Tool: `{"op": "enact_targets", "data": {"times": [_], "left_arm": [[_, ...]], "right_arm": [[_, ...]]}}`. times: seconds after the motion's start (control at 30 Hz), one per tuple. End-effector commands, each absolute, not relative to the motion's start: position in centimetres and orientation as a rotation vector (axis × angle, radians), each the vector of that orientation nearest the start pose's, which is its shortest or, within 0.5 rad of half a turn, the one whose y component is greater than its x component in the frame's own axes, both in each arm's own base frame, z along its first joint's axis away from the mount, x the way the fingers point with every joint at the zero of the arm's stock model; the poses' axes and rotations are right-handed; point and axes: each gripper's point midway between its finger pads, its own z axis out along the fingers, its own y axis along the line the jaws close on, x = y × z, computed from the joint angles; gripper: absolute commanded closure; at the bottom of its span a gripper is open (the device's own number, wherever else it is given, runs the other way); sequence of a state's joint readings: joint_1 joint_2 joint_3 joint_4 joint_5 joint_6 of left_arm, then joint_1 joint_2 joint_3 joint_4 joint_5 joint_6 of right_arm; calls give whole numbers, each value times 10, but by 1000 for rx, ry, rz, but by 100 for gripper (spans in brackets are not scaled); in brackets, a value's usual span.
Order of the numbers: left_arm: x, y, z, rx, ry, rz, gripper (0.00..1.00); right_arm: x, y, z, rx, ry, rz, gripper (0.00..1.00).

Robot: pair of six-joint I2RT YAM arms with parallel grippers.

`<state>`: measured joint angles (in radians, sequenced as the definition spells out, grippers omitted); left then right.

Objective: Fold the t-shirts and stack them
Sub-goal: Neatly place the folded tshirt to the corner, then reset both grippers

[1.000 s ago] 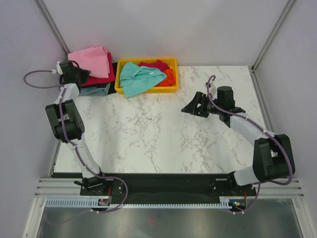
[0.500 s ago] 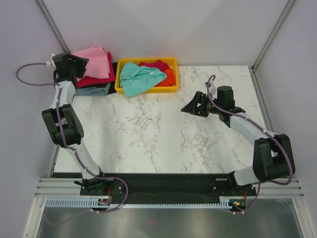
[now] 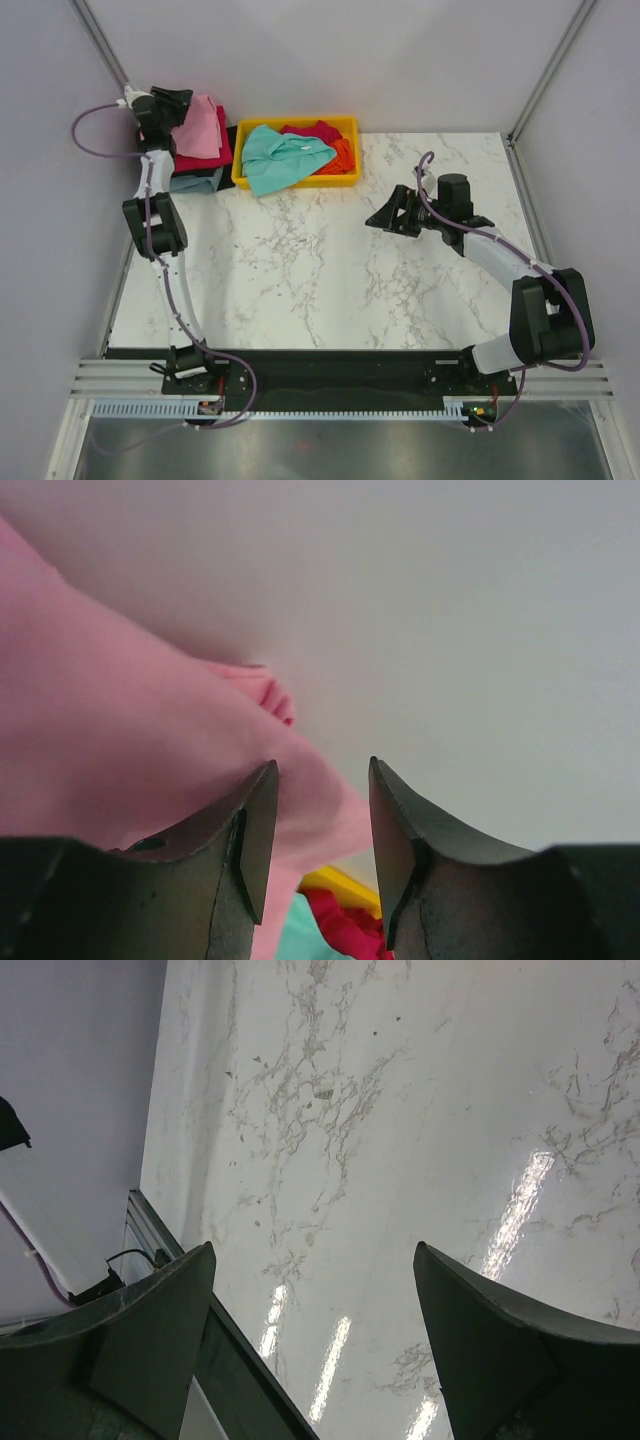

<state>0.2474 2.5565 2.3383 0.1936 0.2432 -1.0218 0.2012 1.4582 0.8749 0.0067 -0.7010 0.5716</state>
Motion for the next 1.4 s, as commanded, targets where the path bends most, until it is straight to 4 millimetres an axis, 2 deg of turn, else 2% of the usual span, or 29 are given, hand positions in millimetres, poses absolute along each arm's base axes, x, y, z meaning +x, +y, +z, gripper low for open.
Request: {"op": "enact_targets", "data": {"times": [0.0, 0.1, 0.17, 0.23, 0.33, 0.37, 0.43, 0.5, 0.53, 0.57, 0.6, 0.63, 0.7, 0.73, 0.87, 0.93, 0.97, 1.0, 1.03, 1.07, 1.1, 1.13, 1.17, 1.2, 1.23, 1.27, 1.3, 1.33, 1.37], "left_arm": [[746, 79, 235, -797, 1364, -847, 51], [754, 57, 227, -772, 1341, -849, 51], [759, 42, 214, -761, 1346, -852, 51], [762, 35, 198, -767, 1360, -850, 48], [764, 36, 195, -758, 1353, -851, 41], [763, 34, 199, -741, 1349, -856, 39], [760, 41, 219, -707, 1325, -845, 24], [752, 43, 259, -652, 1284, -843, 12], [748, 51, 271, -639, 1271, -832, 11], [738, 51, 305, -602, 1238, -845, 11], [732, 53, 319, -590, 1225, -852, 11], [727, 63, 320, -592, 1227, -849, 11], [707, 65, 344, -568, 1237, -858, 11], [697, 75, 352, -563, 1231, -846, 11], [659, 99, 346, -608, 1274, -790, 12], [638, 113, 329, -661, 1307, -786, 13], [630, 111, 329, -648, 1314, -808, 14], [621, 112, 303, -693, 1359, -811, 15], [605, 112, 322, -685, 1341, -804, 15], [597, 112, 315, -716, 1357, -788, 15], [585, 109, 291, -762, 1408, -775, 15], [568, 104, 314, -742, 1394, -763, 14], [559, 102, 310, -761, 1410, -748, 13], [545, 98, 287, -821, 1480, -735, 13], [534, 97, 285, -831, 1499, -715, 13], [516, 92, 306, -815, 1481, -704, 12], [503, 89, 288, -860, 1540, -689, 12], [492, 86, 287, -854, 1566, -665, 11], [475, 78, 311, -806, 1545, -665, 11]], "right_arm": [[342, 205, 157, -62, 2215, 1179, 11], [343, 203, 154, -56, 2227, 1168, 11], [343, 204, 152, -58, 2231, 1165, 11], [343, 204, 152, -55, 2233, 1166, 11], [343, 203, 150, -53, 2237, 1165, 11], [342, 204, 151, -59, 2235, 1165, 11], [342, 204, 151, -61, 2234, 1167, 11], [341, 205, 152, -63, 2234, 1169, 11], [341, 206, 152, -66, 2234, 1172, 11], [341, 206, 153, -68, 2231, 1172, 11], [341, 206, 154, -68, 2230, 1174, 11], [341, 206, 154, -69, 2230, 1175, 11], [341, 206, 157, -74, 2221, 1177, 11], [341, 207, 159, -77, 2218, 1178, 11], [338, 208, 165, -93, 2204, 1187, 11], [337, 210, 165, -99, 2203, 1189, 11], [337, 210, 164, -99, 2205, 1184, 11], [337, 211, 163, -98, 2208, 1183, 11], [336, 212, 162, -104, 2213, 1182, 11], [336, 213, 163, -111, 2210, 1176, 11], [337, 213, 165, -115, 2203, 1168, 11], [333, 213, 164, -113, 2227, 1168, 11], [332, 214, 166, -127, 2225, 1164, 11], [333, 215, 174, -138, 2212, 1160, 11], [328, 217, 181, -154, 2212, 1161, 11], [327, 218, 188, -163, 2199, 1159, 11], [327, 218, 197, -167, 2182, 1150, 11], [321, 220, 207, -174, 2172, 1148, 11], [319, 220, 214, -175, 2162, 1147, 11]]}}
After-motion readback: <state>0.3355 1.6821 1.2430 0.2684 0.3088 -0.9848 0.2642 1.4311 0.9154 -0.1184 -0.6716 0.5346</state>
